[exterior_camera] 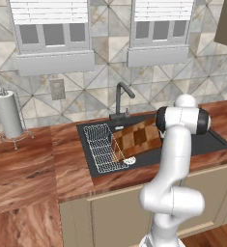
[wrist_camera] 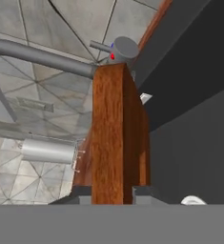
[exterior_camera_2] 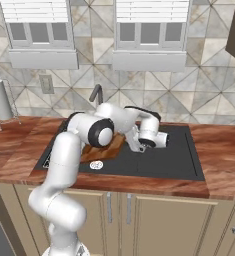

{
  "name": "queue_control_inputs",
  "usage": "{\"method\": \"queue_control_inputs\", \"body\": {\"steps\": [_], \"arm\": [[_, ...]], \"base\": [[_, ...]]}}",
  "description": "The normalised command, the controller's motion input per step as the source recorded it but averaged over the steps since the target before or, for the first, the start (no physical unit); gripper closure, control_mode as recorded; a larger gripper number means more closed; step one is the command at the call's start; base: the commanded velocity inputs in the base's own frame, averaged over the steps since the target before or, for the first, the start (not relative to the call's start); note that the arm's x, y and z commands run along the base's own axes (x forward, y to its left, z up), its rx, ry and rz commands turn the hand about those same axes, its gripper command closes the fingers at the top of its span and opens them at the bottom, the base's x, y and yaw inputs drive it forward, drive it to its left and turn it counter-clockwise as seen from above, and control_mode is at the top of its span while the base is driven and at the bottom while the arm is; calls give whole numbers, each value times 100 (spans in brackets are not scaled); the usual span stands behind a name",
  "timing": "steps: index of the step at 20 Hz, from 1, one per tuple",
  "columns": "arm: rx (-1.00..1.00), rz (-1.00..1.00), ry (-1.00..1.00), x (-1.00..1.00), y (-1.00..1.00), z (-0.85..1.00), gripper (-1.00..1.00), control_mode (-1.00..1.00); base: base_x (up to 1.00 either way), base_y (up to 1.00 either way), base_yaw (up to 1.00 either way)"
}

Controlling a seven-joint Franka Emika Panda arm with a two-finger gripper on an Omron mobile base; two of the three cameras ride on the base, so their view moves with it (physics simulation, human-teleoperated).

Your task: Move the cutting board and knife to the sink. Then move spray from the cabinet to the counter.

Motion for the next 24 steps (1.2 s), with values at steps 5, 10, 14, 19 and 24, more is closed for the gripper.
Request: {"method": "queue_control_inputs", "body": {"steps": [5, 10, 14, 19, 24], "arm": [[-6, 0, 0, 0, 59, -23, 100, -100], [-4, -2, 3, 8, 26, -2, 100, -100], [-11, -3, -5, 0, 36, 12, -100, -100], [-6, 0, -12, -3, 3, 15, -100, -100], [-3, -1, -6, -16, -13, 37, -100, -100]], "base": [[0, 0, 0], [0, 0, 0], [0, 0, 0], [0, 0, 0], [0, 0, 0]]}}
